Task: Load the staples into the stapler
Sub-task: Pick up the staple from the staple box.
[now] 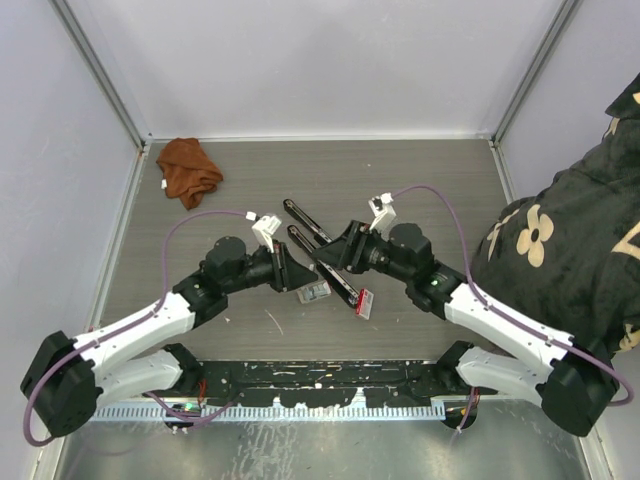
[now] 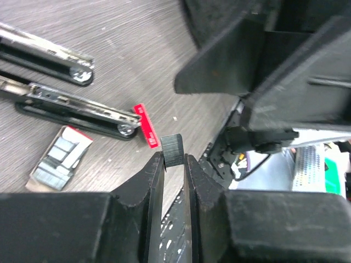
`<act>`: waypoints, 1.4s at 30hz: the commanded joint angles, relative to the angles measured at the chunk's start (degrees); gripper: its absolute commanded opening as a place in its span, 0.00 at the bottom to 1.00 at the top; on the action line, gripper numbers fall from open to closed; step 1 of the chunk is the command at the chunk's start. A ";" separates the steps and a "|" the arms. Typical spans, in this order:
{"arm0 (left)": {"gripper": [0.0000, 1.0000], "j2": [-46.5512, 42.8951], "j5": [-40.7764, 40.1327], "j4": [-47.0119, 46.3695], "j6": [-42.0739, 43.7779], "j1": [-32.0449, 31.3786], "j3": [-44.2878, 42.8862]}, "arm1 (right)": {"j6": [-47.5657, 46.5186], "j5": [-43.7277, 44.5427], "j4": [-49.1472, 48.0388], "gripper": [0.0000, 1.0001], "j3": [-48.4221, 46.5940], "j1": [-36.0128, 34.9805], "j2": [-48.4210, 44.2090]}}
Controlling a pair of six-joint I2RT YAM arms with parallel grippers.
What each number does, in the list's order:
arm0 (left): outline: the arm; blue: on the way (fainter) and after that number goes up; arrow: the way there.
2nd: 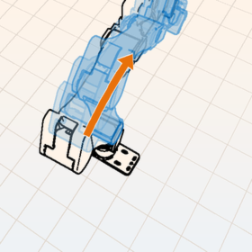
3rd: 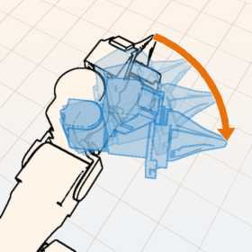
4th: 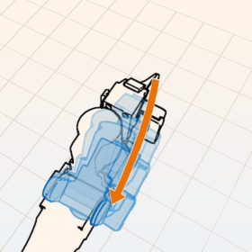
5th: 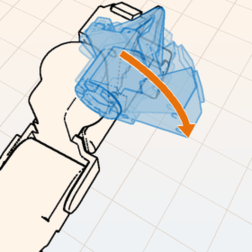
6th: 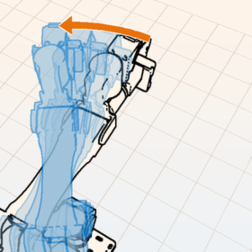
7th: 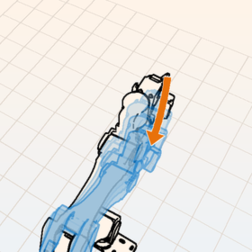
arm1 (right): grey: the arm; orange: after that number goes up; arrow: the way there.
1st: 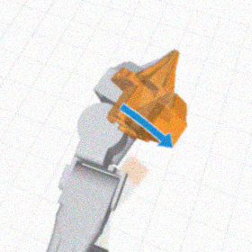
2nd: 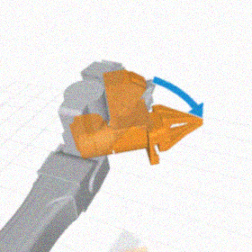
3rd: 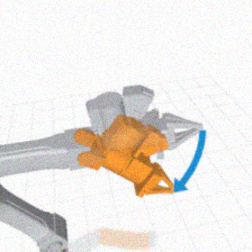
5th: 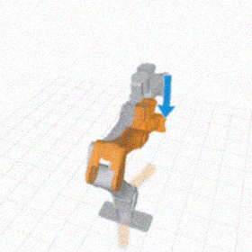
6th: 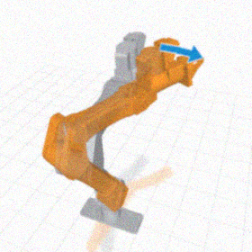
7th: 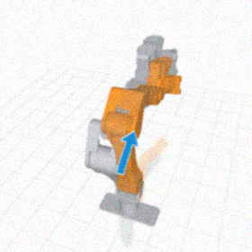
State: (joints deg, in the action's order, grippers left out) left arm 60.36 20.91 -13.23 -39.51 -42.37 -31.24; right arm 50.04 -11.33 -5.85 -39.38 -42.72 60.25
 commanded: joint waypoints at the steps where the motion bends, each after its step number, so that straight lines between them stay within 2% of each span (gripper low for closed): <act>1: 0.20 -5.85 5.93 -5.39 -1.01 0.13 -0.09 | -3.07 -11.88 -15.35 0.68 4.87 4.47 -4.88; 6: 0.21 -9.65 10.80 -8.28 -4.95 0.19 -0.22 | 4.34 -26.45 -34.48 0.69 10.09 8.98 -6.37; 10: 0.21 -10.27 16.26 -13.47 -8.93 0.30 -1.13 | 11.08 -32.50 -49.24 0.69 11.59 9.06 -3.77; 13: 0.21 -10.09 19.07 -17.89 -11.85 0.30 -1.39 | 14.19 -34.22 -56.24 0.70 11.76 8.88 -2.19; 17: 0.21 -10.15 20.52 -21.16 -13.87 0.32 -1.46 | 12.38 -33.60 -53.95 0.69 10.88 7.49 -2.34; 24: 0.21 -9.86 20.90 -22.71 -14.85 0.35 -1.51 | 8.05 -31.26 -46.81 0.59 9.87 4.80 -3.39; 29: 0.21 -9.26 21.31 -23.78 -15.50 0.31 -1.45 | 8.22 -30.57 -47.98 0.48 9.17 3.14 -2.54; 42: 0.21 -9.47 21.35 -24.12 -15.66 0.31 -1.05 | 13.90 -30.55 -58.52 0.36 9.96 2.70 0.22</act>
State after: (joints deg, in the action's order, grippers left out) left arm 51.31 41.41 -33.65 -54.87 -42.26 -31.16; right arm 62.35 -42.48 -57.41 -27.55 -39.59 60.53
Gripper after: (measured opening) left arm 0.212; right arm 0.372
